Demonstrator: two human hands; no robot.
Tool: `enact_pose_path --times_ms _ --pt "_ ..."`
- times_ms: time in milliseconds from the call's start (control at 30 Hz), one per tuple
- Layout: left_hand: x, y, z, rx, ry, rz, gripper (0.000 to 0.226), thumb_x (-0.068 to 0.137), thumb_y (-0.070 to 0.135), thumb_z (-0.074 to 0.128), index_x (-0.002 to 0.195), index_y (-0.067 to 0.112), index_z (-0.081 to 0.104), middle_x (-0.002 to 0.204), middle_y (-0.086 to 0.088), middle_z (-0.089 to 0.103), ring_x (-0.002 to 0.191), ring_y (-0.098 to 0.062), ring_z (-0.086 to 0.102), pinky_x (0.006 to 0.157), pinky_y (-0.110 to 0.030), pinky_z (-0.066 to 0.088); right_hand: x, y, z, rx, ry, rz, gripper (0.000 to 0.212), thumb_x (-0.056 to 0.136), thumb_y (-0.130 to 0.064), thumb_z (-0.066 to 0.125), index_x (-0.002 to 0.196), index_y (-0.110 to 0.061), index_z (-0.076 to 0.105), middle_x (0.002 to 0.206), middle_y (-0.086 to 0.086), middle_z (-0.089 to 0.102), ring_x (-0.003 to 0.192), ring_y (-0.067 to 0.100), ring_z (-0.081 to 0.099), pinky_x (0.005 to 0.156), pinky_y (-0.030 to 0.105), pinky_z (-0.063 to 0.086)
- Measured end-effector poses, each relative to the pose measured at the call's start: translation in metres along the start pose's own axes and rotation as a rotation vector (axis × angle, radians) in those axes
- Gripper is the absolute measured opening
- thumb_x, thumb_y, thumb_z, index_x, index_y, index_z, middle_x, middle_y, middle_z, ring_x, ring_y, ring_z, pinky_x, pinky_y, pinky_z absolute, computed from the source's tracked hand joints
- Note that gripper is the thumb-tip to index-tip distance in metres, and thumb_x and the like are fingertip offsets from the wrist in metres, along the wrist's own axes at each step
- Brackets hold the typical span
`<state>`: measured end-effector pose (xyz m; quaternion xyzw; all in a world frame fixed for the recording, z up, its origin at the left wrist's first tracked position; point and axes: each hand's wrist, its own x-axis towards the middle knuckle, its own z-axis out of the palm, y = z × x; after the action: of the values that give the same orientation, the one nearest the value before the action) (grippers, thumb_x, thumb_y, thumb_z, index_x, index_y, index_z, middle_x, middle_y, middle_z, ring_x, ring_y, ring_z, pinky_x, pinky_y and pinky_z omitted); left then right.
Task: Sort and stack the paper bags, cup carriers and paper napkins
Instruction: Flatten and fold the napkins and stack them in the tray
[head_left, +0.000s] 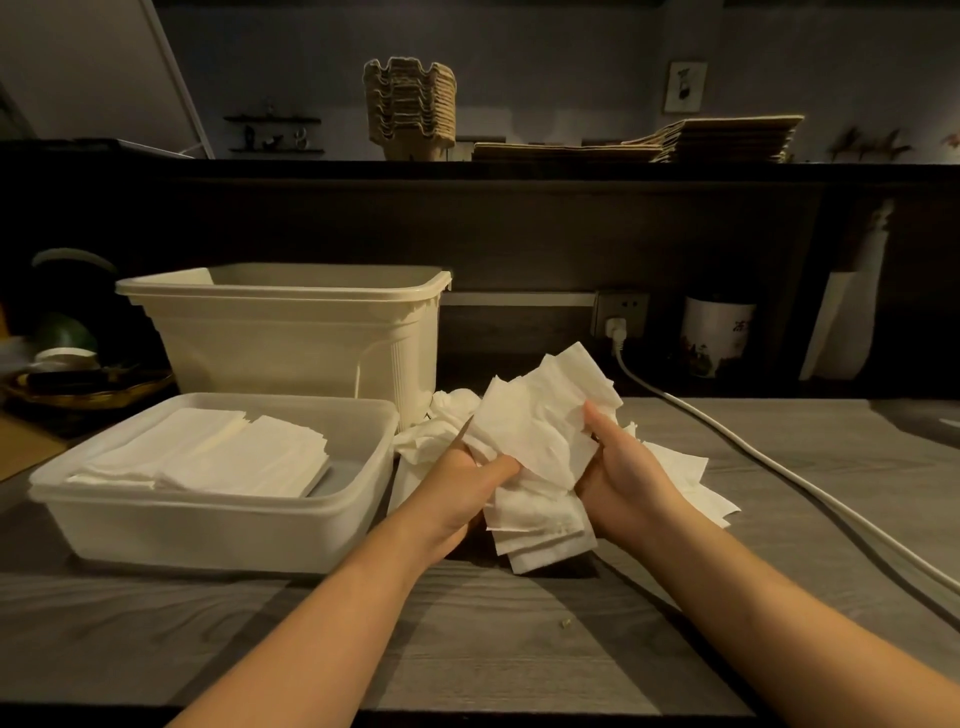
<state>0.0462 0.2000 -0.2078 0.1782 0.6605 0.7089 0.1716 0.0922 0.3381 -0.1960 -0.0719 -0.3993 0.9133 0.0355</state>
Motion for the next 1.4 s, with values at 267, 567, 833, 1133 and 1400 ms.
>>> enact_pose_path --times_ms 267,567,833,1133,1400 --pt "-0.003 0.005 -0.004 -0.057 0.025 -0.055 0.024 0.09 0.004 0.054 0.107 0.021 0.054 0.107 -0.001 0.06 0.097 -0.015 0.057 0.072 -0.023 0.049 0.005 -0.013 -0.005 0.111 0.081 -0.17 0.042 0.099 -0.039 0.039 0.131 -0.015 0.05 0.125 0.008 0.061 0.116 0.028 0.056 0.103 0.049 0.04" --pt "-0.004 0.009 -0.008 0.001 0.072 0.006 0.041 0.092 0.012 0.056 0.13 0.022 0.045 0.122 -0.004 0.058 0.109 -0.02 0.056 0.08 -0.027 0.05 -0.011 -0.033 0.001 0.097 0.188 -0.224 0.029 0.093 -0.031 0.053 0.117 -0.015 0.049 0.104 0.008 0.064 0.086 0.022 0.065 0.054 0.034 0.056" --pt "-0.007 0.008 -0.009 0.098 0.037 0.032 0.035 0.091 0.01 0.055 0.112 0.038 0.05 0.117 -0.002 0.059 0.111 -0.024 0.054 0.098 -0.043 0.044 -0.022 -0.024 0.012 -0.653 -0.118 -0.309 0.012 0.094 -0.027 0.049 0.103 -0.025 0.057 0.091 0.001 0.063 0.071 0.01 0.066 0.057 0.023 0.053" --pt "-0.004 0.006 -0.007 0.195 0.087 0.116 0.04 0.092 0.005 0.05 0.121 0.033 0.047 0.097 0.01 0.06 0.091 -0.007 0.057 0.076 -0.021 0.049 -0.014 -0.018 0.009 -1.389 -0.177 -0.635 0.011 0.094 -0.023 0.05 0.09 -0.033 0.054 0.101 -0.023 0.045 0.092 0.002 0.049 0.076 0.016 0.046" --pt "-0.008 0.007 -0.007 0.193 0.005 0.066 0.029 0.092 0.011 0.053 0.116 0.027 0.05 0.113 0.0 0.059 0.109 -0.018 0.055 0.094 -0.034 0.047 -0.009 -0.016 0.006 -1.392 -0.117 -0.778 0.01 0.089 -0.016 0.058 0.097 -0.019 0.064 0.103 -0.022 0.046 0.101 0.006 0.048 0.082 0.017 0.046"
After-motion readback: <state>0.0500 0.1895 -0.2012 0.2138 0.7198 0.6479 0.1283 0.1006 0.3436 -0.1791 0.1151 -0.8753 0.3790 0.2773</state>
